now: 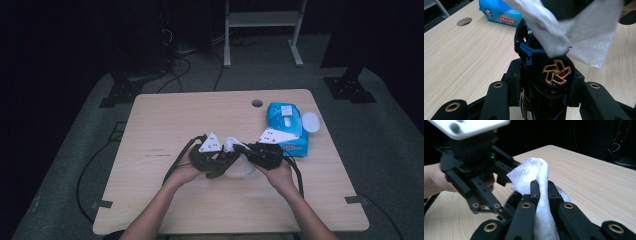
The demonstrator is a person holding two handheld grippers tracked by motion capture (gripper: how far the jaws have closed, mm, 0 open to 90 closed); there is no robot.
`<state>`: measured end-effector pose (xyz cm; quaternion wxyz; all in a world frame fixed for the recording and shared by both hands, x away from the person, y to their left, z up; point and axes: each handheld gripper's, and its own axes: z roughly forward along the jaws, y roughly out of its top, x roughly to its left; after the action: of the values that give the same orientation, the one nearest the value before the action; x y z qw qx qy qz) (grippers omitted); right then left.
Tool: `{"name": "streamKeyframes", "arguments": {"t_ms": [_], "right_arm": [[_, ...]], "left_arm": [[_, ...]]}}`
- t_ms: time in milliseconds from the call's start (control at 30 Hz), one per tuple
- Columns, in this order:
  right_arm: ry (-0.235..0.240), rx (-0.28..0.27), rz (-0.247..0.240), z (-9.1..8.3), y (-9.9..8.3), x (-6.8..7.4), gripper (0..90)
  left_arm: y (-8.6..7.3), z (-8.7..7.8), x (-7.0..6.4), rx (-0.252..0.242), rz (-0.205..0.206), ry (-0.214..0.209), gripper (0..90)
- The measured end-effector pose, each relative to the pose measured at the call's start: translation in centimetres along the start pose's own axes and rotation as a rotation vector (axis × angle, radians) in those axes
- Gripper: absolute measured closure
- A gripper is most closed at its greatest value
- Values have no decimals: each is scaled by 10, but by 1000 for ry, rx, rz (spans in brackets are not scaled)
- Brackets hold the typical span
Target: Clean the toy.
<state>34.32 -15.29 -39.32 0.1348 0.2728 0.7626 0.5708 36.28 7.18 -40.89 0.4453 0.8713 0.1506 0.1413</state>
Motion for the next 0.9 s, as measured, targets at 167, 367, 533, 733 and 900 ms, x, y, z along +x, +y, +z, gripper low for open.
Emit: {"name": "streamKeyframes", "arguments": {"t_ms": [167,367,533,733,900], "right_arm": [[44,-3,-42,7,10,13,863],[8,-2,-20,5,5,3,863],[-21,6,40,1,-11,-14,863],[-42,71,124,5,-38,-33,863],[-53,82,143,3,-42,-37,862]], "left_arm": [[4,5,-6,4,16,1,569],[0,1,0,3,1,-1,569],[-3,3,3,12,-14,-1,570],[-2,3,6,9,-27,-6,570],[-2,9,10,26,-43,-25,570]]}}
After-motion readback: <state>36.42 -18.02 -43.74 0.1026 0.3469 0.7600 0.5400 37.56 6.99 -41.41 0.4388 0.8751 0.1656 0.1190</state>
